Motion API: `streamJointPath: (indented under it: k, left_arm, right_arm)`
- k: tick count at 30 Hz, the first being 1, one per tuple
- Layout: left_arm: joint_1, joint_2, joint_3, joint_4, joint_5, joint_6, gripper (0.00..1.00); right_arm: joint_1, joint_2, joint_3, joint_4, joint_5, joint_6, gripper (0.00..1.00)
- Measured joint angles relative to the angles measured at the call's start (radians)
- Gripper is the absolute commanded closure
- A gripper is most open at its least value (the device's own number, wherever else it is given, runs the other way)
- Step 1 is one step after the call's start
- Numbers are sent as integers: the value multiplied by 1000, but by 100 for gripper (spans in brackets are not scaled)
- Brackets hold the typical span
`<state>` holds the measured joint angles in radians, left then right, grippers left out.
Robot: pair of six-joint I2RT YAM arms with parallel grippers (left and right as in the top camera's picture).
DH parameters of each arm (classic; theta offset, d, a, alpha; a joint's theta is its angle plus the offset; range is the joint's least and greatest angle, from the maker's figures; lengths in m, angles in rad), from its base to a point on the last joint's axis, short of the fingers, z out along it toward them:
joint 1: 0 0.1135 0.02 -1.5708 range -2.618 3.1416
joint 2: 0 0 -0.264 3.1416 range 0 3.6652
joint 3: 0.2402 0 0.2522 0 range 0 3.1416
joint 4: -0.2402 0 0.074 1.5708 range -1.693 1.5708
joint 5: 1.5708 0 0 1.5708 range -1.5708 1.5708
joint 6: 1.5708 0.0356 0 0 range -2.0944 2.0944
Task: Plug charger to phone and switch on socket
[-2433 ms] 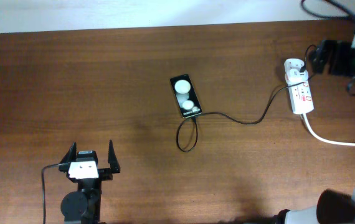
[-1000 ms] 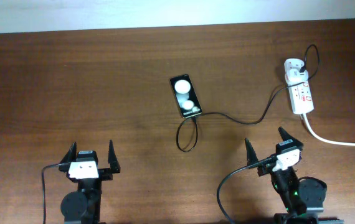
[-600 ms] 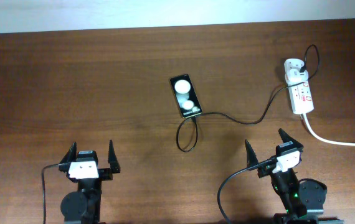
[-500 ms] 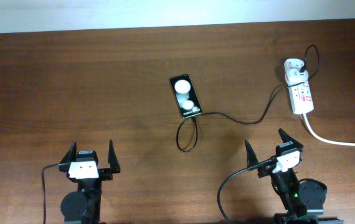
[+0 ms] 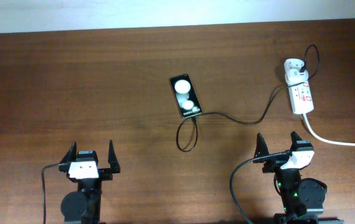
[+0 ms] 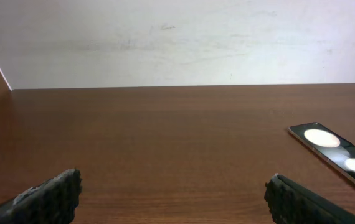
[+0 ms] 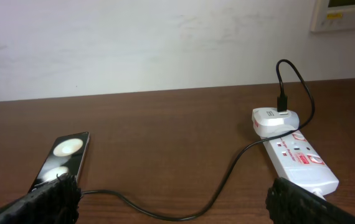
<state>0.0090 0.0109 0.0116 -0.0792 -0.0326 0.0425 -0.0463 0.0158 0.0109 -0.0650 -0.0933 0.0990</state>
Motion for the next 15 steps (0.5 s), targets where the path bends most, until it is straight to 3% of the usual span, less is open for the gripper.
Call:
streamJointPath:
  k: [15]
  left_arm:
    - [0,0,0,0,0,0,1]
  right_arm:
    - [16,0,0,0,-2,-87,1]
